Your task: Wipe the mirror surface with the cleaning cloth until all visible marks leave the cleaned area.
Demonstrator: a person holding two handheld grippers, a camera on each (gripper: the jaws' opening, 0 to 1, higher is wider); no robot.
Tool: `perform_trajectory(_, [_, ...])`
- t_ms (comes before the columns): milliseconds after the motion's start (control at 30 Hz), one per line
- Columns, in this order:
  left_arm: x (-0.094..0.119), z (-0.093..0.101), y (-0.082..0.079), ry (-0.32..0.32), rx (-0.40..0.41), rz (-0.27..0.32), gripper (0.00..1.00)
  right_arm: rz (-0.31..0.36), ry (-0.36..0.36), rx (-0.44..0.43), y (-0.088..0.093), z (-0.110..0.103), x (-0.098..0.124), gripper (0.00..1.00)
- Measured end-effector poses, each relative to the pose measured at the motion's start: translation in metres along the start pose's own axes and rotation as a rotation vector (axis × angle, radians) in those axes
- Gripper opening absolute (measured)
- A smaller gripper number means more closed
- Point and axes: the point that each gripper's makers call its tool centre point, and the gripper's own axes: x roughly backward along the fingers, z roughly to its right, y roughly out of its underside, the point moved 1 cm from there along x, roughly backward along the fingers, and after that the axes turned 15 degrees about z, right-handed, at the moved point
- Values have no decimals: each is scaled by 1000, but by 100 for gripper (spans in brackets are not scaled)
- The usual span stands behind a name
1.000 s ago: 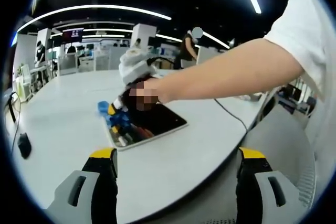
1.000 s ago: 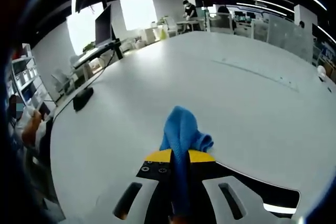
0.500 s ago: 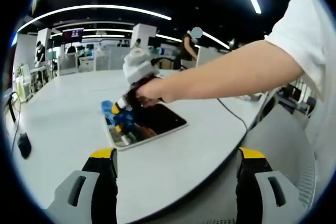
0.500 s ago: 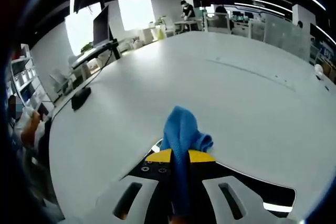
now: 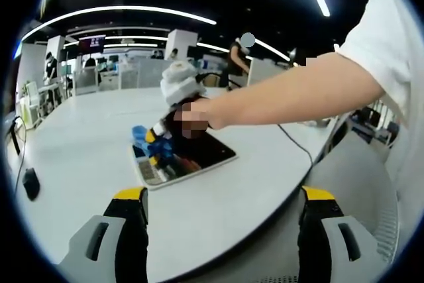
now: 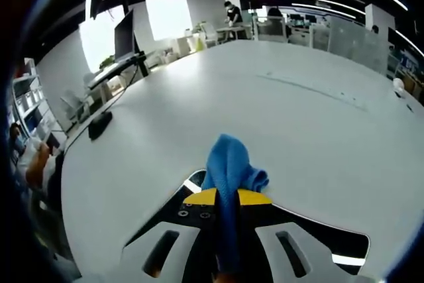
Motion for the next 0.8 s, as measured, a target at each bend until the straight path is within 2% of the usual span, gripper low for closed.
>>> perform_trajectory(800, [0, 0, 0, 1, -4, -5, 94, -5, 19, -1, 3, 12, 9, 4])
